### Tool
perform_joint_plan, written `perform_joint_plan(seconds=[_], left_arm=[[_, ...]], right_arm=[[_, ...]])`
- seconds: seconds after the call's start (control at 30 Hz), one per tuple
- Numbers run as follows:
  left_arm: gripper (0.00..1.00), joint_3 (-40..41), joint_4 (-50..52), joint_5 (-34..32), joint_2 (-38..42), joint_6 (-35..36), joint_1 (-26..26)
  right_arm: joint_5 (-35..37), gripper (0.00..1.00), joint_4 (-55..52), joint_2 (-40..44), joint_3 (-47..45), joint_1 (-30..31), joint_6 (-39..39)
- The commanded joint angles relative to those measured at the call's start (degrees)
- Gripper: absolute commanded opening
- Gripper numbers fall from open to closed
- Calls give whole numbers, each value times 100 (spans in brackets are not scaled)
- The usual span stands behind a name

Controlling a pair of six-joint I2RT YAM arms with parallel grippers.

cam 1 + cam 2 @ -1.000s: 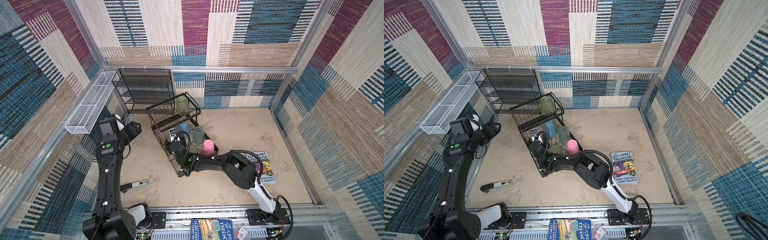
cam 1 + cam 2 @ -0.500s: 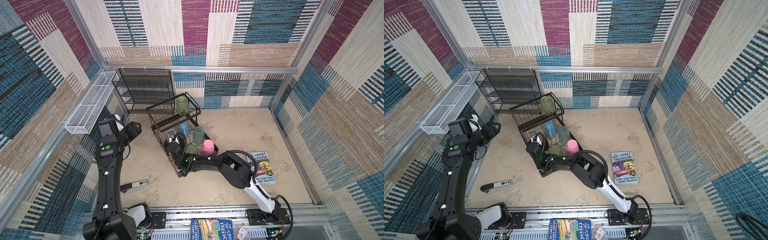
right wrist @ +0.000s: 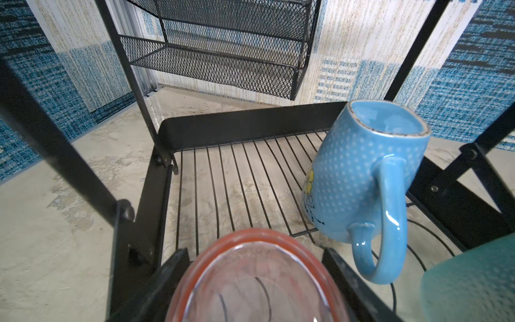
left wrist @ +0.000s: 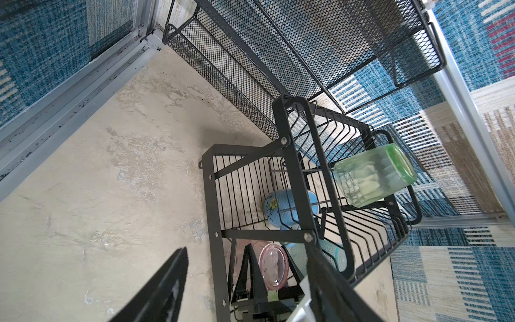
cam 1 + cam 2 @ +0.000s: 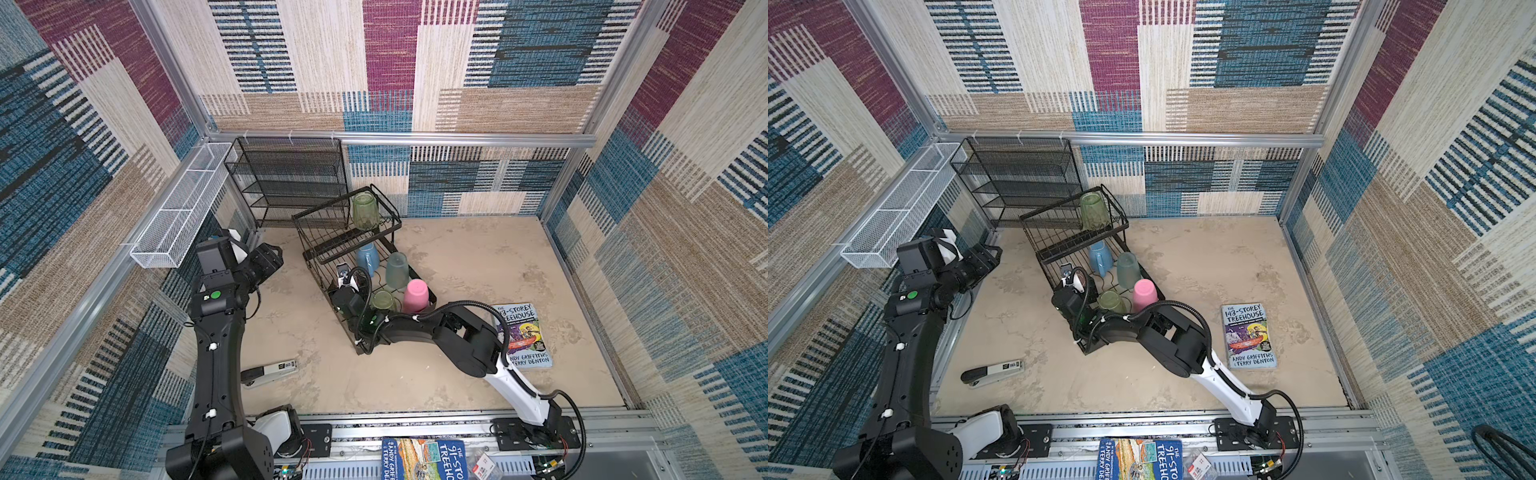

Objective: Load cups into a dish rack
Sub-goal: Place the cup upside down at the dish rack.

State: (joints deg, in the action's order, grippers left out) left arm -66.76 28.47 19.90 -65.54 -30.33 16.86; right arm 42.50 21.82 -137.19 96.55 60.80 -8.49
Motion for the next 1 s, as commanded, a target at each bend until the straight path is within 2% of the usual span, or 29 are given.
perform_joint_plan(seconds=[0.0,0.3,0.97], left_arm=[[71,34,-218,60,48,-109,8],[74,67,-254,49,107,-96,9],[78,120,-279,-47,122,-26,33]], right_arm=[[-2,84,1,-11,-35,16,1],[167,100,359,187,-185,67,284],[166,100,883,847,-687,146,600]])
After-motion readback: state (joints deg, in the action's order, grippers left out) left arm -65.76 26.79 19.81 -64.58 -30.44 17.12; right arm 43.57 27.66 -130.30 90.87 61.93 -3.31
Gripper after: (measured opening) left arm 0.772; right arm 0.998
